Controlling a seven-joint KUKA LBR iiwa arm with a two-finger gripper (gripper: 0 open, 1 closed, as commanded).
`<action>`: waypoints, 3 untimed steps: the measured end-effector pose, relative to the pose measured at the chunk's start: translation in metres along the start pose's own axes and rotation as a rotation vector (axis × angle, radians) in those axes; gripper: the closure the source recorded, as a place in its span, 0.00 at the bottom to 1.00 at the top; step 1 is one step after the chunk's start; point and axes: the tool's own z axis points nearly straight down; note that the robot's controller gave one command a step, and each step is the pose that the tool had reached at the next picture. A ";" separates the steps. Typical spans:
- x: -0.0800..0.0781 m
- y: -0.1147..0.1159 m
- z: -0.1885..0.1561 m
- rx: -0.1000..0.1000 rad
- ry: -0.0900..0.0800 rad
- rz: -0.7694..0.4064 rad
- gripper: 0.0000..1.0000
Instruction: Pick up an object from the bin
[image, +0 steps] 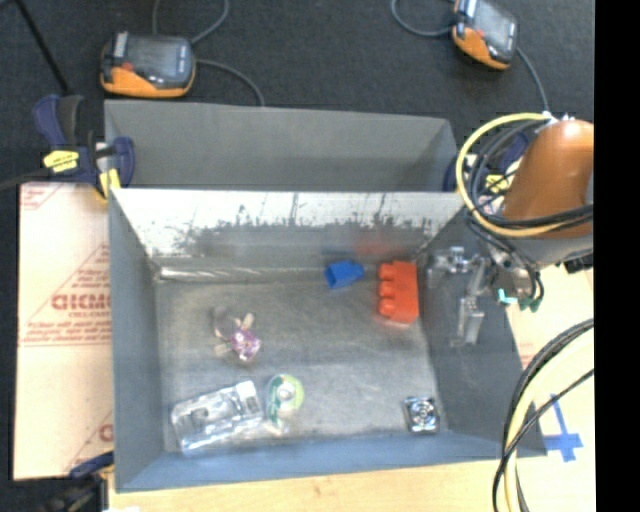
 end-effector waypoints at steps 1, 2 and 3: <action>-0.012 0.037 0.089 -0.007 -0.003 0.917 0.00; -0.027 0.068 0.089 -0.005 -0.007 0.930 0.00; -0.027 0.065 0.088 -0.001 -0.007 0.927 1.00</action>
Offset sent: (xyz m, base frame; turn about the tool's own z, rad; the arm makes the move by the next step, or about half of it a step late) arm 0.0103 0.0343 -0.0901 0.9242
